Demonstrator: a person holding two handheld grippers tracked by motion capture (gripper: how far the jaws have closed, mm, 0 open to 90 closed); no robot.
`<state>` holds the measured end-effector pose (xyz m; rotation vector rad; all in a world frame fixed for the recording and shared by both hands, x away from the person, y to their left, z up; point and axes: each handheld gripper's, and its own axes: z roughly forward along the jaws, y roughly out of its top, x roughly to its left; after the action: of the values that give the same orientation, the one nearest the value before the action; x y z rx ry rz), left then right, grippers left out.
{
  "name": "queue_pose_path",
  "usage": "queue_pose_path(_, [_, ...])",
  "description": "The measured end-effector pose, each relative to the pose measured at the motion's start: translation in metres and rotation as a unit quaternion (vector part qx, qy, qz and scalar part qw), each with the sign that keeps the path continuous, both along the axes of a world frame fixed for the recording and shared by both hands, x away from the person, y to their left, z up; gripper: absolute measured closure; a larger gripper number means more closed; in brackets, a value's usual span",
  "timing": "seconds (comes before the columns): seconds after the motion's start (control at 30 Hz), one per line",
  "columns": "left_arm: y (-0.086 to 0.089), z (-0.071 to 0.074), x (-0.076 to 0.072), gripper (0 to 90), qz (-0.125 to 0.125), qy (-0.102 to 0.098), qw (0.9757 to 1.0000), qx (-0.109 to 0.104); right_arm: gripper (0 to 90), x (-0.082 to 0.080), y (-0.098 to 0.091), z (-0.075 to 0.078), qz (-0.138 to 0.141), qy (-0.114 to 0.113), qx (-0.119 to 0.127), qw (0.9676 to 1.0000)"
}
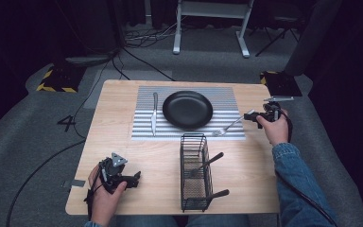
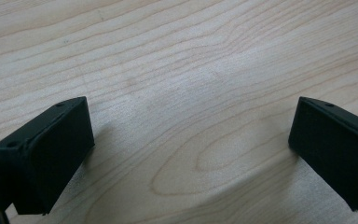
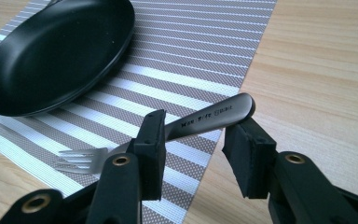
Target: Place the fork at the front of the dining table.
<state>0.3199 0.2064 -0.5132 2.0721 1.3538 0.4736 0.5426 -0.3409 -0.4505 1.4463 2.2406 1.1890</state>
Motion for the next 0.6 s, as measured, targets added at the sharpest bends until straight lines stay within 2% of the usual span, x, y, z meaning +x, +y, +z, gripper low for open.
queue_pose_path(0.6, [0.0000,0.0000,0.0000,0.1,0.000,0.000,1.0000,0.000,59.8,0.0012,-0.0081,-0.0076,-0.012,0.009,0.002,0.9999])
